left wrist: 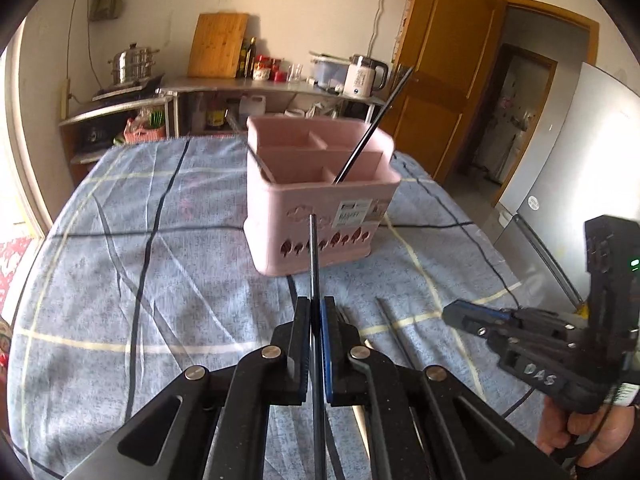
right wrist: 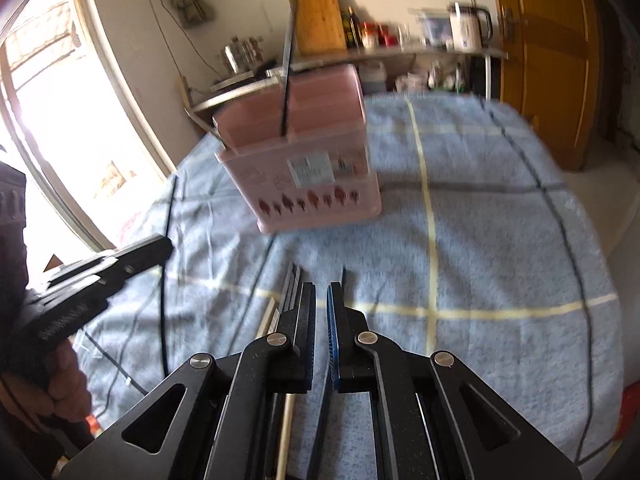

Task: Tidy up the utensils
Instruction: 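Lift both chopsticks over the pink basket and open both tools to drop them in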

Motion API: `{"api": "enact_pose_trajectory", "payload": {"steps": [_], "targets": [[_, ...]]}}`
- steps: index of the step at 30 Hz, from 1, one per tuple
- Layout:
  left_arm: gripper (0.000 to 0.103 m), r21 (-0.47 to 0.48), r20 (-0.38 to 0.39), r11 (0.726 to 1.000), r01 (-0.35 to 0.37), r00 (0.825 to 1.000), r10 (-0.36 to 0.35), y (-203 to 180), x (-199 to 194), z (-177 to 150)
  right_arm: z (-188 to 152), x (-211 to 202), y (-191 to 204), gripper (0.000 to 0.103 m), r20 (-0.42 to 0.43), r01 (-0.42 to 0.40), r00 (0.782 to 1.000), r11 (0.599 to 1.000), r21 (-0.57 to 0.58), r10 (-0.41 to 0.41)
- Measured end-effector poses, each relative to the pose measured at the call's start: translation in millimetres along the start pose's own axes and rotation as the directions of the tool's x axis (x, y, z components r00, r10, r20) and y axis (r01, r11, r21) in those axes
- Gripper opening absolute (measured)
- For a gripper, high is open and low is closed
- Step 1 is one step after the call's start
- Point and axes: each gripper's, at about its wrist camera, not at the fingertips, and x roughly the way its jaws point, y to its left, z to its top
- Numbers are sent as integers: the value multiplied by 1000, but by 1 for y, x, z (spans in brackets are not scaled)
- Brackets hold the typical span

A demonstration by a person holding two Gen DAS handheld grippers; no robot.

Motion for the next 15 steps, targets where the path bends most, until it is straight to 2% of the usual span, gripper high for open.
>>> {"api": "enact_pose_trajectory", "payload": {"steps": [9,15], "targets": [[5,-64,-121,998,-1,993,-7,20,41,-24,-19,53,-5,9,-139,35,990,999,-6,-36],[5,-63,-152,998,-4,988,-6,23,52,-29,-19,64,-5,9,-152,49,987,999,-18,-51]]}}
